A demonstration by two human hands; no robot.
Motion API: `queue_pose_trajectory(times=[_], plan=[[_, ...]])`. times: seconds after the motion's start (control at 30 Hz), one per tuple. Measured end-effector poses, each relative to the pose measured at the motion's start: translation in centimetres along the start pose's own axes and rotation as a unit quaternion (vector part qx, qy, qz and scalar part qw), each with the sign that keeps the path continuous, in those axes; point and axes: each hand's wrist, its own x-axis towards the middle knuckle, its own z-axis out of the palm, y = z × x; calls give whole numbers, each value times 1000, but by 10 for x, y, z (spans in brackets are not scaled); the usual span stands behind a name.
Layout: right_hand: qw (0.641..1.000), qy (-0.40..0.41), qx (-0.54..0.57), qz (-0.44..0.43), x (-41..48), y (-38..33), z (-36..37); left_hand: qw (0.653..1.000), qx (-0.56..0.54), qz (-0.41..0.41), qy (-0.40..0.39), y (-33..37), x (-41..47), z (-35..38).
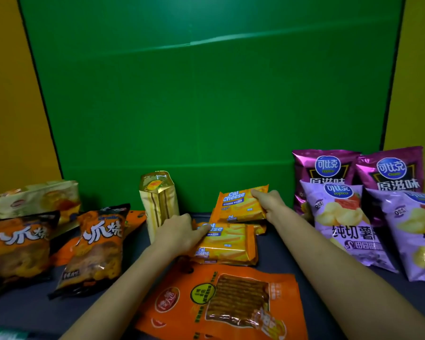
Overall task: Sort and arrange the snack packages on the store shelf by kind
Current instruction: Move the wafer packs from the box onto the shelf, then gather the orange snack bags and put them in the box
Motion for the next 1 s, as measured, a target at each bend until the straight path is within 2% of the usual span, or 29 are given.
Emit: queue_pose_trajectory(times=[0.23, 0.33, 0.47, 0.6, 0.8, 1.0], plan=[[987, -12, -156, -23, -11, -11, -6, 990, 76, 58, 106, -4, -11, -14], [972, -28, -206, -109, -21, -23, -12, 987, 62, 49, 139, -11, -21, -25], [956, -69, -180, -222, -46, -41, -11, 977, 16, 46, 208, -35, -40, -43], [932, -130, -167, -294, -87, -57, 9, 956, -17, -10, 292, -78, -64, -63], [872, -248, -218, -361, -155, -60, 56, 939, -51, -89, 330, -153, -89, -89], [826, -266, -342, -360, -198, -40, 116, 939, -82, -189, 274, -235, -96, -103]])
